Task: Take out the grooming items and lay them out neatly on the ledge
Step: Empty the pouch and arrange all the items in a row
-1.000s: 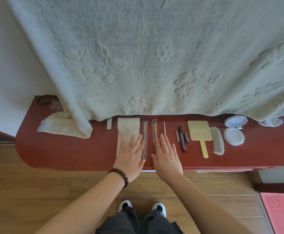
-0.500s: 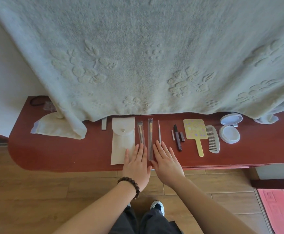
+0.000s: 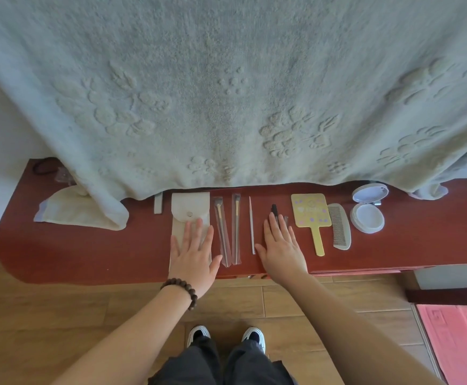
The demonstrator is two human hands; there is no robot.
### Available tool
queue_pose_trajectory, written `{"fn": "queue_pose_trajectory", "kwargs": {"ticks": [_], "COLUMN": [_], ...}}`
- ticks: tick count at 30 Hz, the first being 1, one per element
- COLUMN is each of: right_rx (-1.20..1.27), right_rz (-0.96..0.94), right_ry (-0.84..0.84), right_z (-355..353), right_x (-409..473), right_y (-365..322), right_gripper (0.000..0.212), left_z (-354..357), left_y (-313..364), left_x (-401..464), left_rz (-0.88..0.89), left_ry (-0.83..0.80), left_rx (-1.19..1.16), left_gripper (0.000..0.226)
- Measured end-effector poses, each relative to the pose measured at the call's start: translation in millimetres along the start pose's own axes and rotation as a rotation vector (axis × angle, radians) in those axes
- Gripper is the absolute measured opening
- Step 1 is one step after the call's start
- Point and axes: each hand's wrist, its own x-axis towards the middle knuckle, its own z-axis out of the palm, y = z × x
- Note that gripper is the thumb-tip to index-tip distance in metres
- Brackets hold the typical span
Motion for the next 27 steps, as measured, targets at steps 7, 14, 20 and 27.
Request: {"fn": "queue_pose_trajectory", "kwargs": {"ticks": [7,14,20,27], "right_rx": [0.025,0.035,0.069,-0.064], "right_rz": [-0.095,-0.115,-0.074,-0.116], "right_ry": [0.021,0.047,0.037,0.019], "right_z": [6.2,5.4,2.9,3.6], "right_x": [-0.5,-0.1,2.1,15.9], "right_y": [-15.7,-12.3,-13.9,-25.2], "right_gripper": [0.063,0.062,0.059,0.058], "left_z": [6.3,12.7,11.6,17.4], "left_y": [-0.2,1.8,3.2,3.0], "left_x": [1.4,4.5,2.8,4.7], "left_rz": [-0.008,-0.018,-0.014,0.005], "left_ry": [-0.006,0.003,0.003,0.056], "left_rx": [0.037,0.031,0.026,0.021], "left_gripper": [0.069,0.072,0.071,0.075]}}
